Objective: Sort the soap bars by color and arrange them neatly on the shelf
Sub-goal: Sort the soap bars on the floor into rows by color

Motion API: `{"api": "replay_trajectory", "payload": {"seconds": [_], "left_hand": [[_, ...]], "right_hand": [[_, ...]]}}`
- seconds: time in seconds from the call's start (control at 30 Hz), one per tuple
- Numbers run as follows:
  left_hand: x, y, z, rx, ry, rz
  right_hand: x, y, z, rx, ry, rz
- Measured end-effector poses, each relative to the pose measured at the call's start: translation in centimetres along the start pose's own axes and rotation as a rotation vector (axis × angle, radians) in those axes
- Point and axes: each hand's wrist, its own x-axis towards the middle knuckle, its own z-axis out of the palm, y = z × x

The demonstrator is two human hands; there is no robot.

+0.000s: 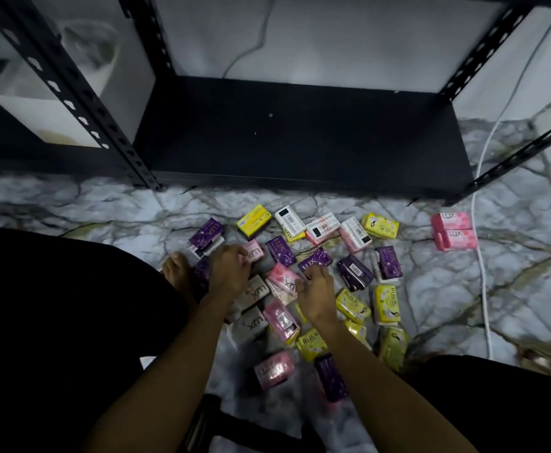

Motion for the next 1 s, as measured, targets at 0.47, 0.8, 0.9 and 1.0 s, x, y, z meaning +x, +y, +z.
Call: {"api": "replay_trajectory", "payload": {"seconds": [0.47, 0.8, 0.9, 1.0], "left_hand": [[2.2, -2.8, 1.9, 0.159, -0.117, -0.036], [1.9, 0.3, 2.0, -0.166, -0.156, -0.145], [1.4, 3.4, 1.6, -0.374, -0.178, -0.226], [0.6, 7.4, 1.9, -0.589, -0.210, -0.244]], "right_hand": [[2.2, 0.2, 3.6, -0.117, -0.235, 0.092], [2.4, 1.4, -1.8, 0.290, -0.176, 0.195], [2.9, 1.3, -6.5, 0.396, -0.122, 0.172], [3.4, 1.5, -13.2, 0.513, -0.080, 0.191]]}}
